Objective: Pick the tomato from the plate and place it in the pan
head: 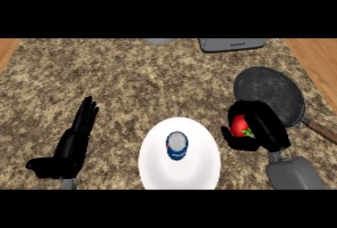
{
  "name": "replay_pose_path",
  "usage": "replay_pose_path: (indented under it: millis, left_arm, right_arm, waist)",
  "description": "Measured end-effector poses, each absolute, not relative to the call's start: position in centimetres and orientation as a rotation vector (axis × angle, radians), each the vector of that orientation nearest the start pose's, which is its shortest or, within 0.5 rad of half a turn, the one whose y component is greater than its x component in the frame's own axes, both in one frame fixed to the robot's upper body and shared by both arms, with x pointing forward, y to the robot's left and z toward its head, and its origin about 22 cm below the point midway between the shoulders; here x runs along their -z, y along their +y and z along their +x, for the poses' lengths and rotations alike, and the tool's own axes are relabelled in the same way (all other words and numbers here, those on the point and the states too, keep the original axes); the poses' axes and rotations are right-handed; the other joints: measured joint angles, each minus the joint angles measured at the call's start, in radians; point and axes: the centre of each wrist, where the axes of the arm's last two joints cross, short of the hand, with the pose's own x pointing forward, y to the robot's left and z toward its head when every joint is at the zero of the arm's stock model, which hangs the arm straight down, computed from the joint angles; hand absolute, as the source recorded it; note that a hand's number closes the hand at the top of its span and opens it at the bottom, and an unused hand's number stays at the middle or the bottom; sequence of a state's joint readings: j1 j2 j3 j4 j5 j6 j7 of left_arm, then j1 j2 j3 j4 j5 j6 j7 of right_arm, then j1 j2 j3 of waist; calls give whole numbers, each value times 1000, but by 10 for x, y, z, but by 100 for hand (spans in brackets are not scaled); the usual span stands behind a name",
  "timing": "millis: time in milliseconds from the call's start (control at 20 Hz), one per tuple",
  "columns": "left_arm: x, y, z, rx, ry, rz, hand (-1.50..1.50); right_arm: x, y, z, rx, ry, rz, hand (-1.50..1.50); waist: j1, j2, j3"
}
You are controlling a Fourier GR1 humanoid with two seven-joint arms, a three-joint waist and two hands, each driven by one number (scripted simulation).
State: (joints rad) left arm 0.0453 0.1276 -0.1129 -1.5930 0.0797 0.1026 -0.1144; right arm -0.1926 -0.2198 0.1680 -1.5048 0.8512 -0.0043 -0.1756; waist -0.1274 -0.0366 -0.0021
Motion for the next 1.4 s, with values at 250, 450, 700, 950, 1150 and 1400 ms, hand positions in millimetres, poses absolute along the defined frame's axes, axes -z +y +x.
replay_pose_path:
  millis: [250,450,700,950,1150,1400]
  left_arm:
    - [-3,225,234,70,-1678,4,0]
    - [-6,216,233,101,-1686,-31,0]
    - [-7,210,239,122,-1697,-49,0]
    - [-4,203,238,129,-1698,-63,0]
    - [-8,199,245,135,-1698,-67,0]
    - [-11,201,250,138,-1702,-72,0]
  right_arm:
    - [-62,-248,238,-845,-1703,-709,150]
    - [-75,-275,223,-700,-1678,-765,150]
    - [-69,-310,239,-611,-1692,-882,150]
    - [-58,-342,268,-558,-1714,-1050,150]
    - [-54,-366,297,-451,-1743,-1081,150]
    - [-41,-386,333,-401,-1759,-1098,150]
  waist:
    - [51,18,1]
    - [93,28,2]
    - [120,35,2]
    - [133,38,3]
    - [138,40,3]
    - [145,42,3]
